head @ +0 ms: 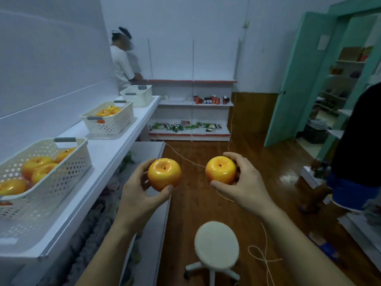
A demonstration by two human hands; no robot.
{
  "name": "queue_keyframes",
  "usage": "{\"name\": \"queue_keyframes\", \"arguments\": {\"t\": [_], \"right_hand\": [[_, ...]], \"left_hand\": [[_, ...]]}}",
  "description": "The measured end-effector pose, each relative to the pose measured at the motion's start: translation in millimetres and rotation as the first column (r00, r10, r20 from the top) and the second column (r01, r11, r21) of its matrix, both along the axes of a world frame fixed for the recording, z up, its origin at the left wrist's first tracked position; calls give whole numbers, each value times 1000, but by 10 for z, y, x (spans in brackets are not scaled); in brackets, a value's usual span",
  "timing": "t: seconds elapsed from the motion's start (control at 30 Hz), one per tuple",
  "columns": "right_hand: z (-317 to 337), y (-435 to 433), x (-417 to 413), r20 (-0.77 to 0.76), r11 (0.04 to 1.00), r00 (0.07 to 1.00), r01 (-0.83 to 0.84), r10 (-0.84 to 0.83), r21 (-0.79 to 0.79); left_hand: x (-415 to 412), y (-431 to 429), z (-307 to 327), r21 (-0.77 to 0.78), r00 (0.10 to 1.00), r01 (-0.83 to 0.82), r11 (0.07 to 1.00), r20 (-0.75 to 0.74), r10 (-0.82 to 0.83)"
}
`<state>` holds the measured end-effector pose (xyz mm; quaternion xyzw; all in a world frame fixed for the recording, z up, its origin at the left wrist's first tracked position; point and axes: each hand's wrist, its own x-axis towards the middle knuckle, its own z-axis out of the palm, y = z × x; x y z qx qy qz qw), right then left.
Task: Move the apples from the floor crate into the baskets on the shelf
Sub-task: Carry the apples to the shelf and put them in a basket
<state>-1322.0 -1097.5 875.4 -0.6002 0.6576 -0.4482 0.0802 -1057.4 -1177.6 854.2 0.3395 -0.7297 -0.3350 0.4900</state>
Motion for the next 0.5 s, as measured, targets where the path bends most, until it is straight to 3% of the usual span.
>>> {"name": "queue_keyframes", "arguments": {"t": [0.2, 0.5], "right_hand": [[110, -829, -585, 20, 993, 993, -116, 116, 6], [337, -2330, -416, 13, 930, 931, -365, 366, -42]], "left_hand": [[-401, -421, 181, 44, 994, -111, 993, 10, 111], [-302, -1358, 497, 57, 945, -327, 943, 35, 326]]}}
